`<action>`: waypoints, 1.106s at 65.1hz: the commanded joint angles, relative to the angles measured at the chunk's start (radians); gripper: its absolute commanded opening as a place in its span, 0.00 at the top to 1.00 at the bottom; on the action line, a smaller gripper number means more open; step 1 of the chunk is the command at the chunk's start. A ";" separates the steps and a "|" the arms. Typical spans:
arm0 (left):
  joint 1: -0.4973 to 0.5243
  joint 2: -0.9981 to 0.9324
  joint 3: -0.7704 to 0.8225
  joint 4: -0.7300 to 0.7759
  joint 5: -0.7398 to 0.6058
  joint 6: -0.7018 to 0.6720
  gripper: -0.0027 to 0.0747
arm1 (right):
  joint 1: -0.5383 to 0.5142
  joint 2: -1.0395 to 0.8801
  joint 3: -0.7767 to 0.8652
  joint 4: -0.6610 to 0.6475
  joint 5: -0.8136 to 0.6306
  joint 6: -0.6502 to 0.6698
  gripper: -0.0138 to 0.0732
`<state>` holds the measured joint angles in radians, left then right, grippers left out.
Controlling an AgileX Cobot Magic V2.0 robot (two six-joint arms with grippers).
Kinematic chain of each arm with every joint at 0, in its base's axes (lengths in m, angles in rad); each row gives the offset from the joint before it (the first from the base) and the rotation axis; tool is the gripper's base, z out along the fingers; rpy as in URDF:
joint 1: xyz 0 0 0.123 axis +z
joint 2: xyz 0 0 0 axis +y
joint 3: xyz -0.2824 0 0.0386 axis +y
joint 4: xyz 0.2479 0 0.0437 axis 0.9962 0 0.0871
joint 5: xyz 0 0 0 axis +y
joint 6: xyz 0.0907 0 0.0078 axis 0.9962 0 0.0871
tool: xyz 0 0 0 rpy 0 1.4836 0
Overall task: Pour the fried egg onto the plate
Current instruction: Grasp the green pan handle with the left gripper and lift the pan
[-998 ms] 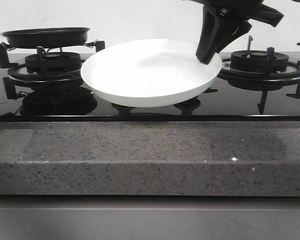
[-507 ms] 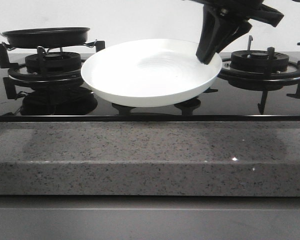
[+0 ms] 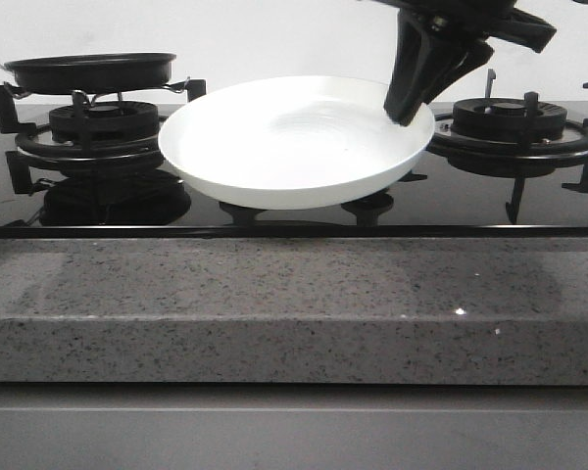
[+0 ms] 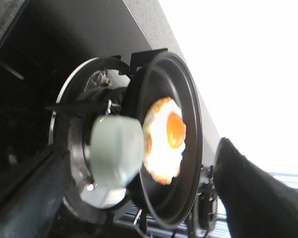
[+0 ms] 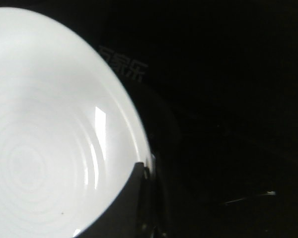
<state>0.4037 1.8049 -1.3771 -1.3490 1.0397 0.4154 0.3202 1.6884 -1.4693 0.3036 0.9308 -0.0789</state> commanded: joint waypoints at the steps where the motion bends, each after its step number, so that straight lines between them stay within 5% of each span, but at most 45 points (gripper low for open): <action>1: -0.001 -0.020 -0.036 -0.118 0.032 0.006 0.24 | -0.003 -0.043 -0.025 0.007 -0.041 -0.009 0.92; 33: -0.015 0.031 -0.036 -0.188 0.092 0.006 0.26 | -0.003 -0.043 -0.025 0.007 -0.041 -0.009 0.92; 72: -0.015 0.031 -0.036 -0.205 0.110 0.006 0.84 | -0.003 -0.043 -0.025 0.007 -0.041 -0.009 0.92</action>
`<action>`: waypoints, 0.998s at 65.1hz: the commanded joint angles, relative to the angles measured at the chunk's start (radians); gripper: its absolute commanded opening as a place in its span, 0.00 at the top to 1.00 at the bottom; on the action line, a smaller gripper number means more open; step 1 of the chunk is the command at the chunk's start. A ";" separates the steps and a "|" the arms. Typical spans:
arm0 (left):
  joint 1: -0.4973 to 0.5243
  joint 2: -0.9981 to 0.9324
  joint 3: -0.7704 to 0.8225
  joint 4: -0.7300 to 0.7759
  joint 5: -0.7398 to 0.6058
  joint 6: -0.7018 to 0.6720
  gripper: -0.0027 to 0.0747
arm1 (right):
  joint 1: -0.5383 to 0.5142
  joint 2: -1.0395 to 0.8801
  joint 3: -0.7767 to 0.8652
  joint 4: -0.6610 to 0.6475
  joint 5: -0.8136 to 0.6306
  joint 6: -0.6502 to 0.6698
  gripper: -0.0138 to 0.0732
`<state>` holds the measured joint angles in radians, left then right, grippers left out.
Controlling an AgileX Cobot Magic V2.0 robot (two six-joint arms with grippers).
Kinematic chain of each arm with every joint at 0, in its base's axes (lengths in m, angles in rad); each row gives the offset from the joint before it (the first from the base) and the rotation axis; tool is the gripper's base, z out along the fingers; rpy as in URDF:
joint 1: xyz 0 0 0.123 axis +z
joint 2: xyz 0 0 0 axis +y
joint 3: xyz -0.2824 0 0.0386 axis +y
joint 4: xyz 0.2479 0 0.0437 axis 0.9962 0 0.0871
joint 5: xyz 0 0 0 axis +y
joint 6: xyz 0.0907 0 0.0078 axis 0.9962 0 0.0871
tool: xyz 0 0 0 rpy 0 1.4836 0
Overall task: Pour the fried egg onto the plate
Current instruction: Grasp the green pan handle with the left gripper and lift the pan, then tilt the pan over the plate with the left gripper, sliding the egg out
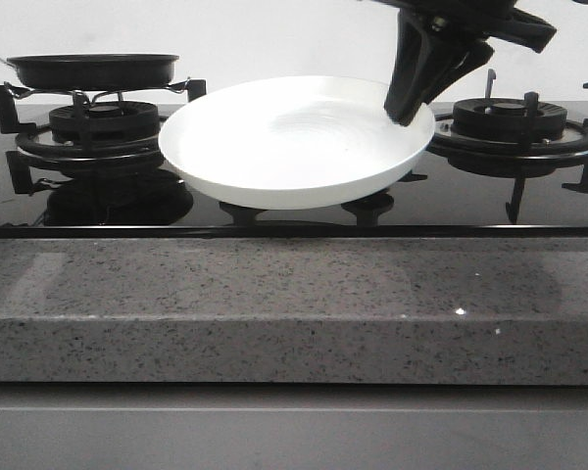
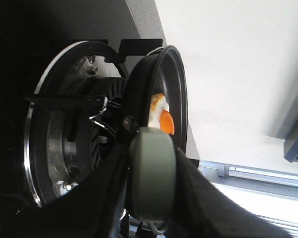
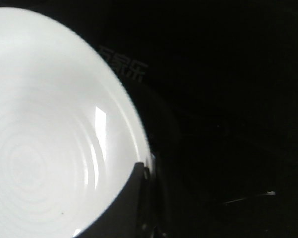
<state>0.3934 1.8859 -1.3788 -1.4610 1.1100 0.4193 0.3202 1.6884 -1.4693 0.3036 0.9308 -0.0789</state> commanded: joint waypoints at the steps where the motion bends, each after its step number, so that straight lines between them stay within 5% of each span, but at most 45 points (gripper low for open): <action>1: -0.004 -0.050 -0.034 -0.098 0.043 0.002 0.86 | -0.003 -0.043 -0.025 0.007 -0.041 -0.009 0.92; 17: -0.002 -0.051 -0.034 -0.207 0.108 0.017 0.99 | -0.003 -0.043 -0.025 0.007 -0.041 -0.009 0.92; 39: -0.002 -0.160 -0.034 -0.228 0.100 0.084 0.99 | -0.003 -0.043 -0.025 0.007 -0.040 -0.009 0.92; 65: -0.145 -0.453 -0.034 0.181 -0.180 0.123 0.99 | -0.003 -0.043 -0.025 0.007 -0.040 -0.009 0.92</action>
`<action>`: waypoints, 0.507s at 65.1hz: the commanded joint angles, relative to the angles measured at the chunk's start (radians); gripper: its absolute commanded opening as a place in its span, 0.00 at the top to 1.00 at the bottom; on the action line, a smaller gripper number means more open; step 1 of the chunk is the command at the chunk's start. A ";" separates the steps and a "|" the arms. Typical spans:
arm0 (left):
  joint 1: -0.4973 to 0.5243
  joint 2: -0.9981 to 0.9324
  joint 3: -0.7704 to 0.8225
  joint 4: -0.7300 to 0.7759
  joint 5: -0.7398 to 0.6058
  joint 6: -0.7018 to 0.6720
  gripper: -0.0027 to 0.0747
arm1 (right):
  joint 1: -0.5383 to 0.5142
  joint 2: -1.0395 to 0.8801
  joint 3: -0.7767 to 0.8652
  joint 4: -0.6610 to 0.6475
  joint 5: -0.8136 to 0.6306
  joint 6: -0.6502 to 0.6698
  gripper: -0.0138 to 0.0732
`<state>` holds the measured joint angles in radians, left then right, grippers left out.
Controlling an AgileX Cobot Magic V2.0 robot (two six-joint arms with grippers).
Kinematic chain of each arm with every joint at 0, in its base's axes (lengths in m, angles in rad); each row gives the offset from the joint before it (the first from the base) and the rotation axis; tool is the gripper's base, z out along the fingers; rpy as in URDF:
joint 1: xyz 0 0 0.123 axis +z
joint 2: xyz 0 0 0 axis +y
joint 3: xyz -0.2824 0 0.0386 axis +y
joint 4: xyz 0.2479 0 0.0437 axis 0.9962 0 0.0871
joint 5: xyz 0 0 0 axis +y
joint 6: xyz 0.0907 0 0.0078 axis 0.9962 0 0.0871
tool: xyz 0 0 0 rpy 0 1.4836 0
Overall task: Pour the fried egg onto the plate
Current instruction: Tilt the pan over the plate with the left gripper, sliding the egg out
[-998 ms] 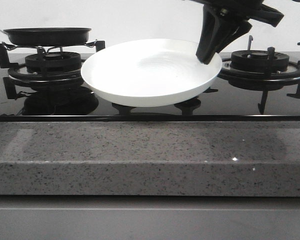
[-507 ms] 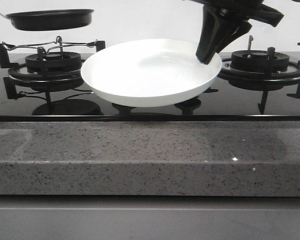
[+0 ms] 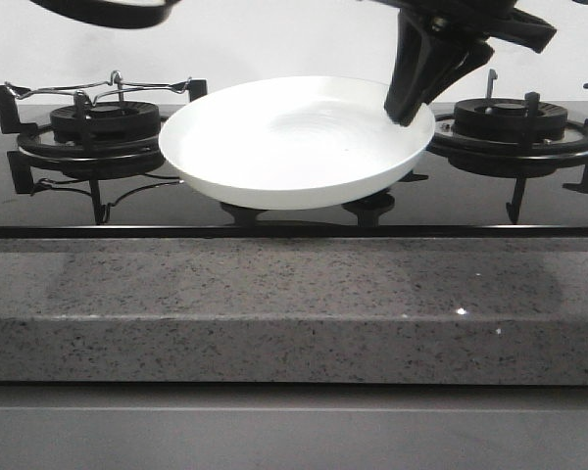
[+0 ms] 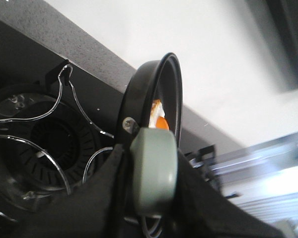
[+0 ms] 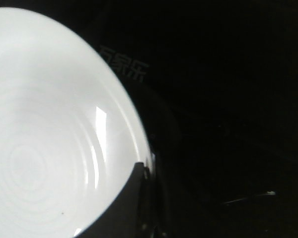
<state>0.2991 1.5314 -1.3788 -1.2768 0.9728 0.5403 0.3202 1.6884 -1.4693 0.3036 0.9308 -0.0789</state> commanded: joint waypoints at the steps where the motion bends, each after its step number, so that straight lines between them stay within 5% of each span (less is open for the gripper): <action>1: -0.062 -0.103 -0.034 0.012 -0.051 0.002 0.99 | -0.003 -0.043 -0.025 0.007 -0.040 -0.009 0.92; 33: -0.554 -0.268 -0.034 0.439 -0.324 0.002 0.99 | -0.003 -0.043 -0.025 0.007 -0.040 -0.009 0.92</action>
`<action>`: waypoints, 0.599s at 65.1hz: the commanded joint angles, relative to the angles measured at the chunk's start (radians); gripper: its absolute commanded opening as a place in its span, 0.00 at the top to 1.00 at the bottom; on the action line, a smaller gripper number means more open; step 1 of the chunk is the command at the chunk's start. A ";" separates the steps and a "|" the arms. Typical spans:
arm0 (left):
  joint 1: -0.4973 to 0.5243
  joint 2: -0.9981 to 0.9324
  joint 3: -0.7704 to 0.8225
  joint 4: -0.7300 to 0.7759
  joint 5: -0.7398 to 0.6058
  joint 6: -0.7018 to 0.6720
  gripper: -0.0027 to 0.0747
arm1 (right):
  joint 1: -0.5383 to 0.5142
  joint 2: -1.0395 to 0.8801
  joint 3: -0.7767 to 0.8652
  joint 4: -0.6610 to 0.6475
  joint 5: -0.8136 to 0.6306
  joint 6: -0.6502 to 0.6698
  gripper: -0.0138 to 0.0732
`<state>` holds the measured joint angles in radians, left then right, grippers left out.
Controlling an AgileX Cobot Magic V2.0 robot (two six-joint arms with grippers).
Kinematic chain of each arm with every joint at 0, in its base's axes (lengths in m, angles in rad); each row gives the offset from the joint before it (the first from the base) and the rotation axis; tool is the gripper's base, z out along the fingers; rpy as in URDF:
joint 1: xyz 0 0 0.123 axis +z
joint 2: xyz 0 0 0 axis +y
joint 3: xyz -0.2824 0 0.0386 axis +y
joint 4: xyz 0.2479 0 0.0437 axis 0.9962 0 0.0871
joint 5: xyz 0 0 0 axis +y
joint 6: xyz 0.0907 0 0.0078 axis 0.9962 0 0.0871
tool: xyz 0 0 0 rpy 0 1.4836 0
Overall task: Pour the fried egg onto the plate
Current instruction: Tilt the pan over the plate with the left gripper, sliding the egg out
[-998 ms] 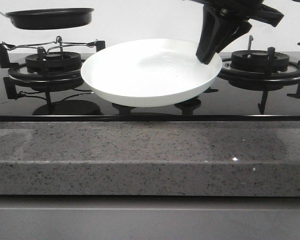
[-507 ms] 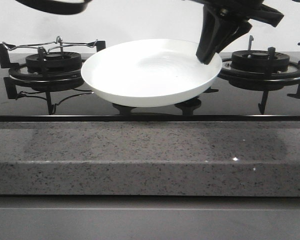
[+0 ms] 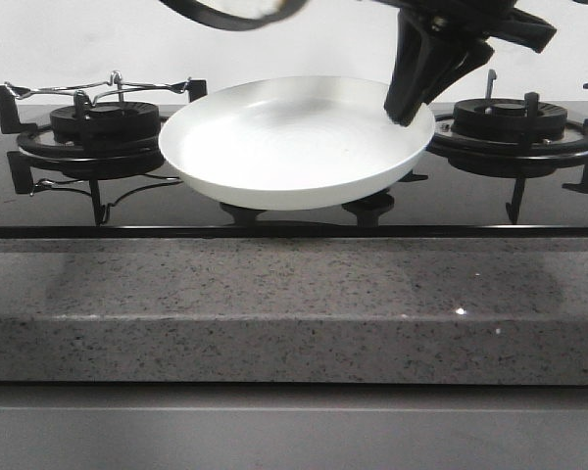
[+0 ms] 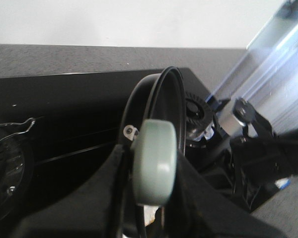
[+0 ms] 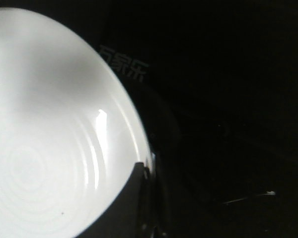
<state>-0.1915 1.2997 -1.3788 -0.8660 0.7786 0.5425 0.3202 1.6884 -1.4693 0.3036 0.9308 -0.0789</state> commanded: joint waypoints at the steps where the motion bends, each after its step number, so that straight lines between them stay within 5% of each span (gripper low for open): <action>1: -0.076 -0.036 -0.034 0.046 -0.146 0.000 0.99 | -0.003 -0.043 -0.025 0.007 -0.040 -0.009 0.92; 22: -0.296 -0.036 -0.034 0.397 -0.325 0.000 0.99 | -0.003 -0.043 -0.025 0.007 -0.040 -0.009 0.92; 39: -0.355 -0.042 -0.034 0.564 -0.339 0.000 0.99 | -0.003 -0.043 -0.025 0.007 -0.040 -0.009 0.92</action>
<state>-0.5342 1.2997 -1.3788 -0.3119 0.5565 0.5425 0.3202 1.6884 -1.4693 0.3036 0.9308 -0.0789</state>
